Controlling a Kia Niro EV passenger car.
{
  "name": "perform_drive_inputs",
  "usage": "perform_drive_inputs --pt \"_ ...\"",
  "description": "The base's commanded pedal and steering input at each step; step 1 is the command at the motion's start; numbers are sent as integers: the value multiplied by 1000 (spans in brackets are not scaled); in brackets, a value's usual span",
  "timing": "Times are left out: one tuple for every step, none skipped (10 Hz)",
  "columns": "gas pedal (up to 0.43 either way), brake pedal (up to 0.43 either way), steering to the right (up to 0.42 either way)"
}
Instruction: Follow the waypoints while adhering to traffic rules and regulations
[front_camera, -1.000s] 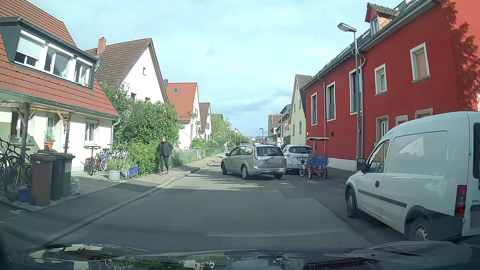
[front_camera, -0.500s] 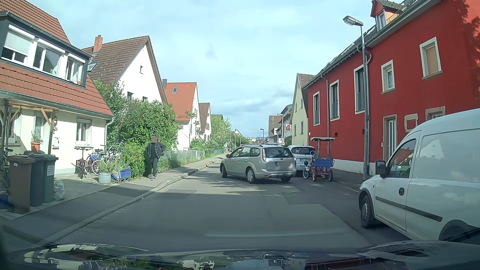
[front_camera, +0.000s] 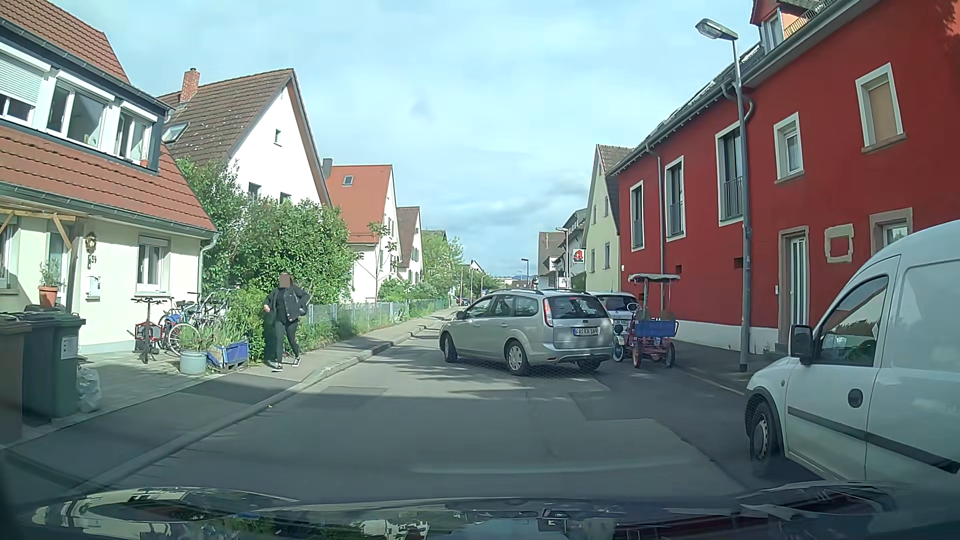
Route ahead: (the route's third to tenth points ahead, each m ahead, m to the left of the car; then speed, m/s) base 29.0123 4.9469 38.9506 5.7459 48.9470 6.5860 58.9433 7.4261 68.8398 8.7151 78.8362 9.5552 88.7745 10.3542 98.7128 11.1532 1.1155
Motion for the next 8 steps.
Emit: perform_drive_inputs --pt "0 104 -5" --pt "0 98 -5" --pt "0 98 -5" --pt "0 98 -6" --pt "0 91 -7" --pt "0 85 -10" --pt "0 79 -11" --pt "0 79 -11"
